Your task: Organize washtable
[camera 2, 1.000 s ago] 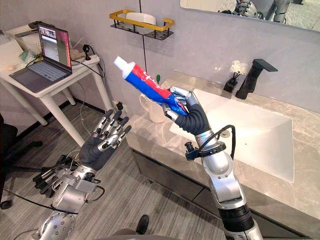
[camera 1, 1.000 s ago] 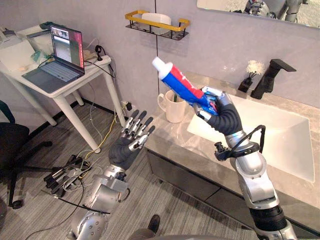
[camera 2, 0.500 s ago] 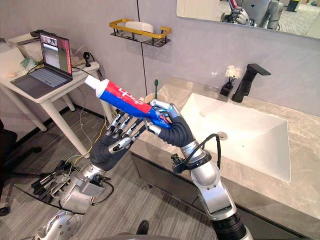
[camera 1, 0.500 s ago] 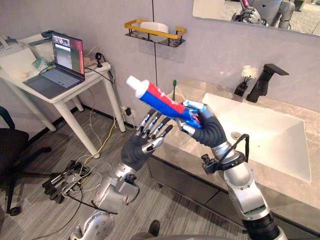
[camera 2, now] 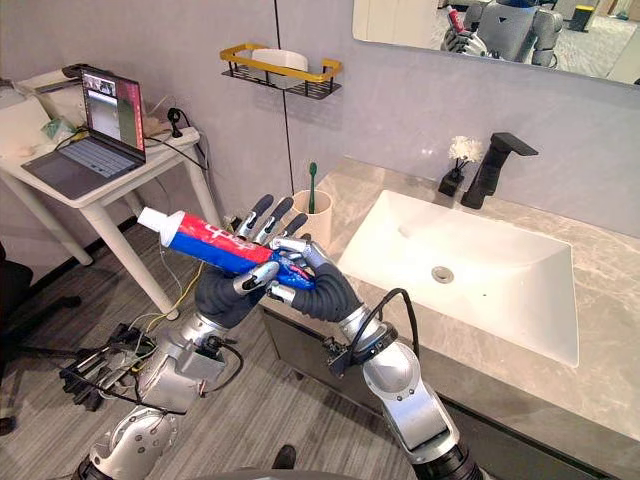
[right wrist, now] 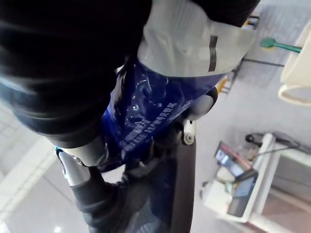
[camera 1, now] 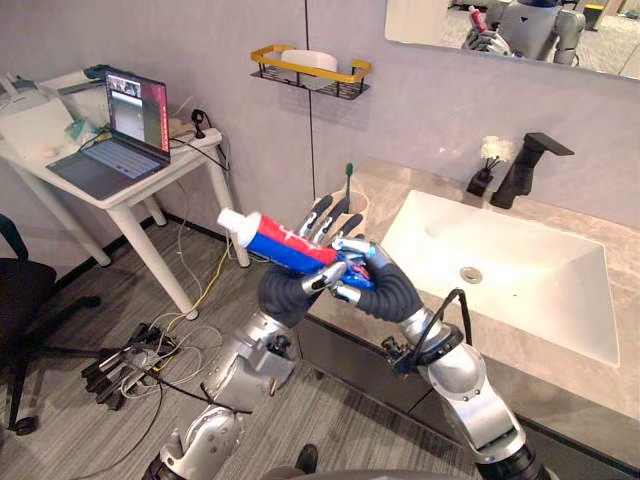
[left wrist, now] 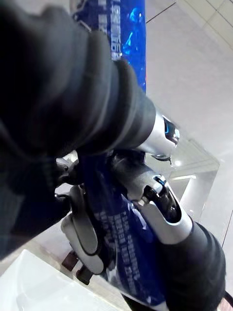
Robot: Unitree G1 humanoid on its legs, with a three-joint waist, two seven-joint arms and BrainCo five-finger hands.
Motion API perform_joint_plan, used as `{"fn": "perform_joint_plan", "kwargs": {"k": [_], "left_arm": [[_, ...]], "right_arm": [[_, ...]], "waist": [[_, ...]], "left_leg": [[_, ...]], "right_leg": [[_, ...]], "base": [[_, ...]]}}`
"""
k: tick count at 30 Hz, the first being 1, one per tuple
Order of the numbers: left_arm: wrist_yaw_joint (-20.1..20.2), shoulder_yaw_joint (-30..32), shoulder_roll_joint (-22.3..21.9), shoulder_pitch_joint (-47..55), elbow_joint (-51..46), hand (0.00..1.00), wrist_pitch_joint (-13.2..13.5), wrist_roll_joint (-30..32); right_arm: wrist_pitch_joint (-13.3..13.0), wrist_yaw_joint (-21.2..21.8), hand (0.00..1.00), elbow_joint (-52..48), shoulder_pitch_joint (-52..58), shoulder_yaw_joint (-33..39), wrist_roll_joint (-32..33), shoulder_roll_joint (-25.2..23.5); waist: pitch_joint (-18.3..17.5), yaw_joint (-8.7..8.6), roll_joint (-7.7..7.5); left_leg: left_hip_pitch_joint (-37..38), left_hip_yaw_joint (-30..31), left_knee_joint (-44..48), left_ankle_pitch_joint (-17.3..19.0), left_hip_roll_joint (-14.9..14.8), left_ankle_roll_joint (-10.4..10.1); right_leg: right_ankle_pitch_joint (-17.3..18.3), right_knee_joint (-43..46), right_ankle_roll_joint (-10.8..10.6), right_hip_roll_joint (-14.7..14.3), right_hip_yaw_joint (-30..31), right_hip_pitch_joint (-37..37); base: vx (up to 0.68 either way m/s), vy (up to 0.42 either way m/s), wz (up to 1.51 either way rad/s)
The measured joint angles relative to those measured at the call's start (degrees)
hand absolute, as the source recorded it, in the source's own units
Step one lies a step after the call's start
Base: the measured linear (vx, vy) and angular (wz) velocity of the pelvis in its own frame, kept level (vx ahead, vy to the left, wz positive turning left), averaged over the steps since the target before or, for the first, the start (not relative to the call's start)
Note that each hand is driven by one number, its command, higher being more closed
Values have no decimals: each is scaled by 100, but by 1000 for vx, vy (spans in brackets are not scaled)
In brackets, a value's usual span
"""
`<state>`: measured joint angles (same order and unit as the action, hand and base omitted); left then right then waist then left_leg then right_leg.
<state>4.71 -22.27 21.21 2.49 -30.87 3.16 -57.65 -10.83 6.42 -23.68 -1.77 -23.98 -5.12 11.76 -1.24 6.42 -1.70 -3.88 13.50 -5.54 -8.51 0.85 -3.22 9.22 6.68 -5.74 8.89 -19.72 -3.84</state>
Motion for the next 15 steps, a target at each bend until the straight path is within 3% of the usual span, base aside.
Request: {"fn": "perform_joint_plan", "kwargs": {"k": [7, 8, 15], "left_arm": [[-54, 27, -75, 0, 25, 0, -1, 174], [-76, 30, -86, 0, 25, 100, -1, 211], [-115, 51, -113, -25, 179, 100, -19, 232]], "right_arm": [[-11, 1, 100, 44, 237, -121, 2, -34], [-11, -1, 100, 57, 251, -119, 3, -38], [-7, 1, 100, 272, 437, -132, 24, -132]], "waist": [[-22, -87, -30], [-27, -88, -35], [-100, -101, -25]], "left_leg": [[4, -76, 1, 4, -25, 0], [6, -109, 1, 6, -38, 0], [-17, -137, -1, 8, -79, -2]], "right_leg": [[-7, -9, 6, -1, 77, 32], [-16, -19, 15, -8, 103, 42], [-39, -71, 47, -55, 105, 61]], "base": [[-6, 1, -6], [-17, 2, -12], [-10, 0, -3]]}}
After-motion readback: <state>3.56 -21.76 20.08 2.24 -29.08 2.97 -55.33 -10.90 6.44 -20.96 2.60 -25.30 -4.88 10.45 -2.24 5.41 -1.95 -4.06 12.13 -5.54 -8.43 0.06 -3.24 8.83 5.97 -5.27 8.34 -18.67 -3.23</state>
